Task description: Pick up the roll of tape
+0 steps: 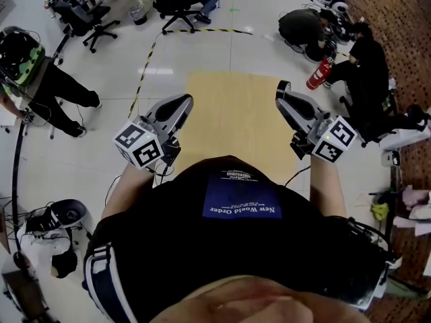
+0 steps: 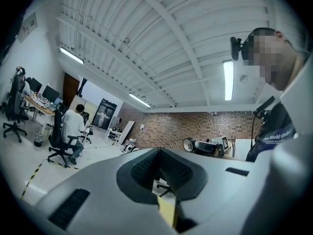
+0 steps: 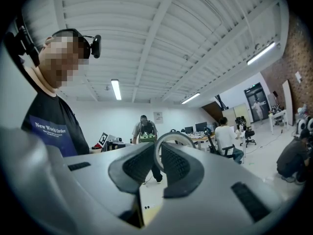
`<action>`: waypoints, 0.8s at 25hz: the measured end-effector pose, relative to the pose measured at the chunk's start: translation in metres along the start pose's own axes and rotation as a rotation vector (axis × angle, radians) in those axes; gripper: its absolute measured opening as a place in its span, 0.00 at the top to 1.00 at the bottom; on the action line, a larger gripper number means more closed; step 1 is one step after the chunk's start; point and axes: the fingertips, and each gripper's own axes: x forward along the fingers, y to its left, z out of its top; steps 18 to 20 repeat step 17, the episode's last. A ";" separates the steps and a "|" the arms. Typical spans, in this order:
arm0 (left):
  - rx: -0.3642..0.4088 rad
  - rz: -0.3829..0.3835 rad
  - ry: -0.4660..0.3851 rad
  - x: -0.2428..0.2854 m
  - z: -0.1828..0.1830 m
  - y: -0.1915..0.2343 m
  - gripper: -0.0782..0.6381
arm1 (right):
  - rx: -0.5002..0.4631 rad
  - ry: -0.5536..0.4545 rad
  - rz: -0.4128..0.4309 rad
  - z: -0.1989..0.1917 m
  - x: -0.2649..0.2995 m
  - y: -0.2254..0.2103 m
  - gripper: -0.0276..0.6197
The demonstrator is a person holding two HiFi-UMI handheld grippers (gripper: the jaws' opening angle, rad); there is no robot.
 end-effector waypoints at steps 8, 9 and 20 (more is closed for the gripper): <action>-0.010 0.001 0.003 0.002 -0.004 -0.002 0.88 | -0.006 0.008 0.006 0.000 -0.002 -0.001 0.90; -0.011 0.001 0.003 0.002 -0.004 -0.002 0.88 | -0.006 0.009 0.007 -0.001 -0.002 -0.001 0.90; -0.021 0.002 0.009 0.008 -0.006 -0.001 0.88 | -0.007 0.020 0.010 -0.003 -0.001 -0.007 0.90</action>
